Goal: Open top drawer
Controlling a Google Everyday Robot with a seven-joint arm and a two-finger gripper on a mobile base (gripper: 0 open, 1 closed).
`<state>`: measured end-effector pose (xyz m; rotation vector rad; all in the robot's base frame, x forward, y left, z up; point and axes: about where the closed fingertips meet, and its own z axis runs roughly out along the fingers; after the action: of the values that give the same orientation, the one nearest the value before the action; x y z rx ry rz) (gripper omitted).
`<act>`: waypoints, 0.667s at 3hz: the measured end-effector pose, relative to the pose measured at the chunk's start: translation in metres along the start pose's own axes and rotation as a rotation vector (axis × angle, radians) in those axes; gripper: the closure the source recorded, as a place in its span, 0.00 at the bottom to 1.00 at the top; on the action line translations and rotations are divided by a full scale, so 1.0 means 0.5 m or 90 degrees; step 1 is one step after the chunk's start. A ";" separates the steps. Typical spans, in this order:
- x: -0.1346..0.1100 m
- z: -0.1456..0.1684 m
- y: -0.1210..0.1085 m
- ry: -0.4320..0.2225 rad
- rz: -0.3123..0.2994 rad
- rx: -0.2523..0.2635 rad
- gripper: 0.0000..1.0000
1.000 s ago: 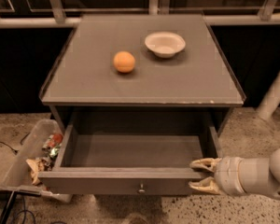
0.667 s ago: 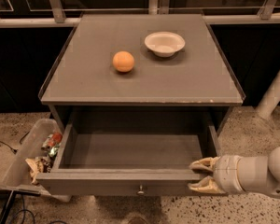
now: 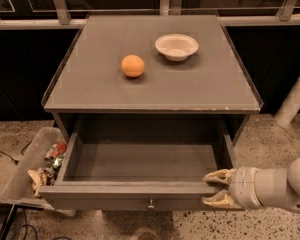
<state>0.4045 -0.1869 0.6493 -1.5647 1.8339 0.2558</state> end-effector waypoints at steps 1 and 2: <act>0.000 0.000 0.000 0.000 0.000 0.000 0.38; 0.014 -0.009 0.020 -0.005 0.005 0.001 0.61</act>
Offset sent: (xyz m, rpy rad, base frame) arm -0.0258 -0.0155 -0.0089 0.0227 0.0024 -0.0159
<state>0.3936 -0.1923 0.6455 -1.5546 1.8343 0.2631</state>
